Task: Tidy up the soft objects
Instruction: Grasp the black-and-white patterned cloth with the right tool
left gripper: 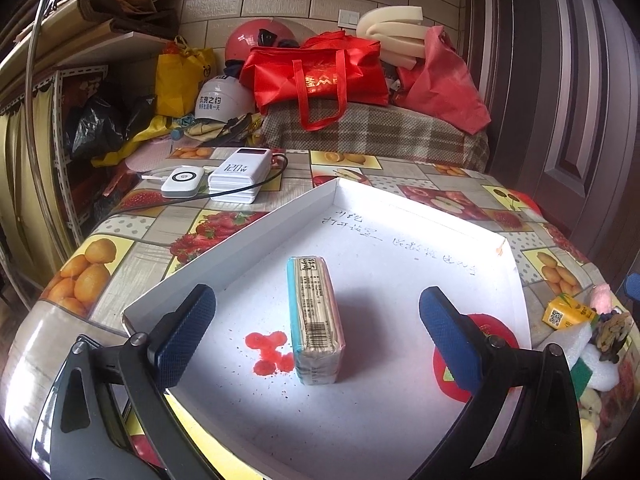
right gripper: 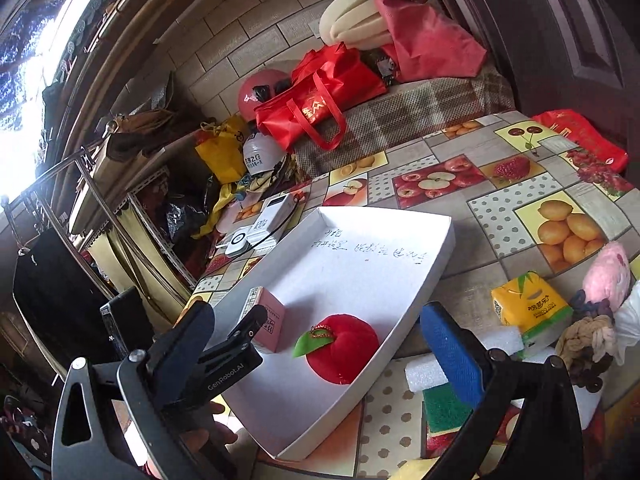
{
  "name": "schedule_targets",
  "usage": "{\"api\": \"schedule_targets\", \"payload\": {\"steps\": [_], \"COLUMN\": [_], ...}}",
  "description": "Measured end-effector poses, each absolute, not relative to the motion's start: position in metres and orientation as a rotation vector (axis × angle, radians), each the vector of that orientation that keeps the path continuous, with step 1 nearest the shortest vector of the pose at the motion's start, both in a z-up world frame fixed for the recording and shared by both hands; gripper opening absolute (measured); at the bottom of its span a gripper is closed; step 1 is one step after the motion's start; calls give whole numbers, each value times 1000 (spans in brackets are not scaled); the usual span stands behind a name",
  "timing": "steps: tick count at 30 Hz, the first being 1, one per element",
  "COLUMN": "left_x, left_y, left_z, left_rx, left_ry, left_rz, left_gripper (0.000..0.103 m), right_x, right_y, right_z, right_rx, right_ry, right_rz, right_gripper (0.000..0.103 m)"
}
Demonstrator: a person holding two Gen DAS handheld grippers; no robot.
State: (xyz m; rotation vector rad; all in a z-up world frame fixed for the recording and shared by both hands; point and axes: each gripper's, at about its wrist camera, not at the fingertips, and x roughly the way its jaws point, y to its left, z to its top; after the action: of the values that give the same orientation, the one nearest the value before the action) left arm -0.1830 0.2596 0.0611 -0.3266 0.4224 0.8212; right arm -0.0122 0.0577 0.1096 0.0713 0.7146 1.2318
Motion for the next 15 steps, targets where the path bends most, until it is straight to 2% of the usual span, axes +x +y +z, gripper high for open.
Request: {"api": "schedule_targets", "payload": {"steps": [8, 12, 15], "left_x": [-192, -193, -187], "left_y": [237, 217, 201], "left_z": [73, 82, 82], "left_rx": [-322, -324, -337], "left_ry": [290, 245, 280], "left_rz": [681, 588, 509], "left_gripper": [103, 103, 103], "right_x": [-2, 20, 28], "right_y": [-13, -47, -66], "right_z": [124, 108, 86], "right_rx": [-19, -51, -129], "right_ry": [518, 598, 671], "right_rz": [1210, 1177, 1145], "right_gripper": [103, 103, 103]}}
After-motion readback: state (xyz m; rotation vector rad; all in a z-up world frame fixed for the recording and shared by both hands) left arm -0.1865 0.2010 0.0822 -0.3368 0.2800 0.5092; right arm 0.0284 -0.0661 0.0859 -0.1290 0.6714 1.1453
